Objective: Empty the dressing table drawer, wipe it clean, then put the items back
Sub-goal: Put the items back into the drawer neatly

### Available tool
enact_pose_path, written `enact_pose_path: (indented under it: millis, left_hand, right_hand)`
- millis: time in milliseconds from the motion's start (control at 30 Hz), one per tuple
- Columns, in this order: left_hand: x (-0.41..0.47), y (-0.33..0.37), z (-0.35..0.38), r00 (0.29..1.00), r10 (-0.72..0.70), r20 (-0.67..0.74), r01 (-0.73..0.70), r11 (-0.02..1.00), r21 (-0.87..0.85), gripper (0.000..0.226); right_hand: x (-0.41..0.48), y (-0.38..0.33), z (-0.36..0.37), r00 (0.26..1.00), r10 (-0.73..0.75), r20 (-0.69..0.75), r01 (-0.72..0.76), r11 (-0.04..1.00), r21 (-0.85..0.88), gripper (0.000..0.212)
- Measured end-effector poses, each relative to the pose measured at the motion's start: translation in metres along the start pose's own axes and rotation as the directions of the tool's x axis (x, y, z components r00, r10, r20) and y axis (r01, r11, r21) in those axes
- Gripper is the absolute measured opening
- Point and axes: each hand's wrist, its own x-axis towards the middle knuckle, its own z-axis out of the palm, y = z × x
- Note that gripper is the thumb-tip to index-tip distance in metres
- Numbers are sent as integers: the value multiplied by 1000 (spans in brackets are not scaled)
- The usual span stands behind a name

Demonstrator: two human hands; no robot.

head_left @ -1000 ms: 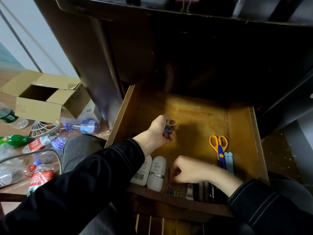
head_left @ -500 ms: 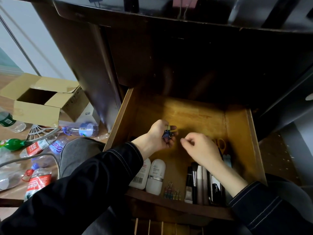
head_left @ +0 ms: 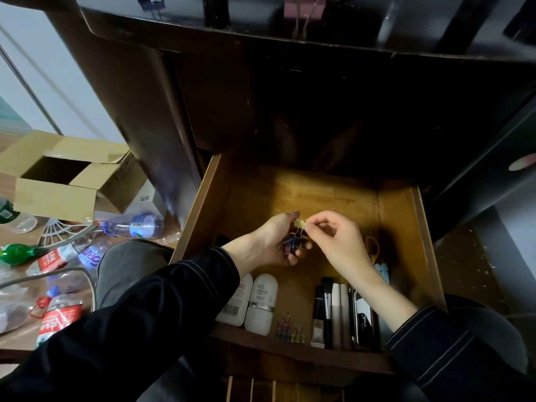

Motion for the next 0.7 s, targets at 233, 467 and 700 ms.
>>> enact_pose_path:
  millis: [233,467,700]
  left_hand:
    - [-2,2,-5,996,61,-62,-67,993,-101,33]
    - [2,0,-4,978,175,-113,-178,984,-17,9]
    - [8,-2,-5,934,287,-213,-266,956,122,11]
  right_hand:
    - [0,4,-5,982,-66,-177,22,971,-239,4]
    - [0,9,-1,998,-51,-29,40,955,-295,9]
    - [2,6,-3,983,36,-182,-64,987,-150,11]
